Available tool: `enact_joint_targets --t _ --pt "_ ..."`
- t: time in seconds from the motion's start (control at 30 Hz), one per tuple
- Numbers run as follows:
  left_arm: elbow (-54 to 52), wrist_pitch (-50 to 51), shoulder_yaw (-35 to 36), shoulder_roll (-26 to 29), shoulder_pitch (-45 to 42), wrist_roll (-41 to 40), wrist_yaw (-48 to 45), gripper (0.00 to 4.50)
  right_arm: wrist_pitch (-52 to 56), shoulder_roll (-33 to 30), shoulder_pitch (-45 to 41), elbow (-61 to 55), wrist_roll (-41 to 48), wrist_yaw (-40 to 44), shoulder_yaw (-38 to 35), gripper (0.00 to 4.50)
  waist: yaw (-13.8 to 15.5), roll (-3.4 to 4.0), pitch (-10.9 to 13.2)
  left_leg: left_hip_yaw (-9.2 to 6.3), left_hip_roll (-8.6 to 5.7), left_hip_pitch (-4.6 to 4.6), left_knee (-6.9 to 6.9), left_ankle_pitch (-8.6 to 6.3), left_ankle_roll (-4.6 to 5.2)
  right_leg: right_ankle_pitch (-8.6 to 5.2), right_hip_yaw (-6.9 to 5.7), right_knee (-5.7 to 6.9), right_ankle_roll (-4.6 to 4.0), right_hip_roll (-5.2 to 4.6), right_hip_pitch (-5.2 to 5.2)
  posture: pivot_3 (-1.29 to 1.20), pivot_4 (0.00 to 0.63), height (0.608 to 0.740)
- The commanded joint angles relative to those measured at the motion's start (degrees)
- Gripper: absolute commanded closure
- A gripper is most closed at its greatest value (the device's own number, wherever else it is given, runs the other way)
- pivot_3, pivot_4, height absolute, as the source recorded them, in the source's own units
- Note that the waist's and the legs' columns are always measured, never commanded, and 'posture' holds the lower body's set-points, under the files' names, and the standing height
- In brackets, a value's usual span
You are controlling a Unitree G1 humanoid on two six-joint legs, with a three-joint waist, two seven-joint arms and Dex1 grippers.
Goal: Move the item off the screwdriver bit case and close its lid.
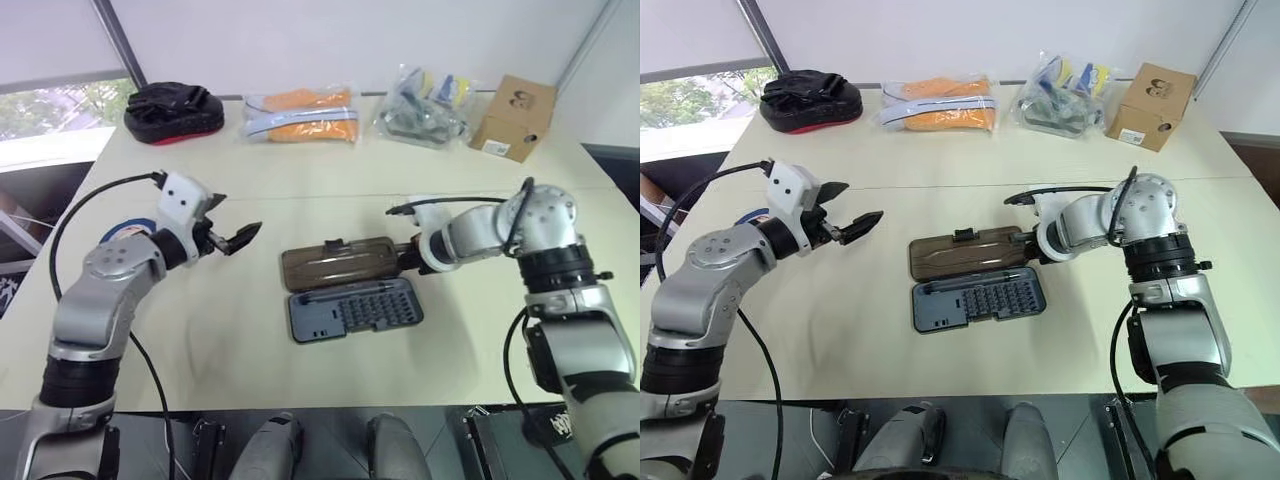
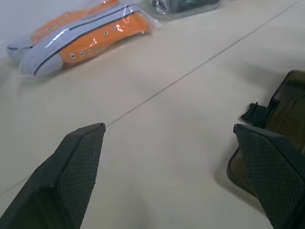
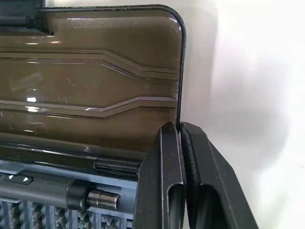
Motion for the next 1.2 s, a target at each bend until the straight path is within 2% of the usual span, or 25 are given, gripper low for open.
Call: enact_joint_targets --t 0.03,0.27,0.33,1.2 --pt "-0.56 -1.58 0.57 0.65 -1.13 0.43 -0.40 0.00 1.68 -3.05 2.04 -0.14 5.58 -5.64 1.48 4.43 0.10 0.00 0.00 0.00 0.00 0.00 0.00 0.00 0.00 0.00 0.00 -0.06 0.00 0.00 0.02 0.00 0.150 0.740" --pt "-0.17 -1.86 0.28 0.57 -1.35 0.51 -0.49 0.00 -4.32 -8.58 2.65 -3.44 20.64 -12.43 9.39 4.43 -0.08 0.00 0.00 -0.02 0.04 0.00 -0.02 0.00 0.01 0.00 -0.10 -0.43 0.00 0.05 0.21 0.00 0.150 0.740" --pt "-0.11 -1.91 0.28 0.53 -1.33 0.52 -0.52 0.00 -5.62 -10.09 2.62 -5.08 22.30 -12.69 11.26 4.43 -0.14 0.00 0.00 -0.03 0.05 0.01 -0.03 0.00 0.01 0.00 -0.14 -0.59 0.00 0.06 0.31 0.00 0.150 0.740" --pt "-0.54 -1.90 -0.27 -0.07 -0.72 0.31 -0.49 0.00 -8.30 -14.69 0.49 -10.55 22.42 -5.47 20.04 4.43 -1.33 -0.01 0.01 -0.06 0.07 0.05 -0.07 -0.03 0.07 0.00 -0.19 -0.70 0.01 0.07 0.40 0.00 0.150 0.740"
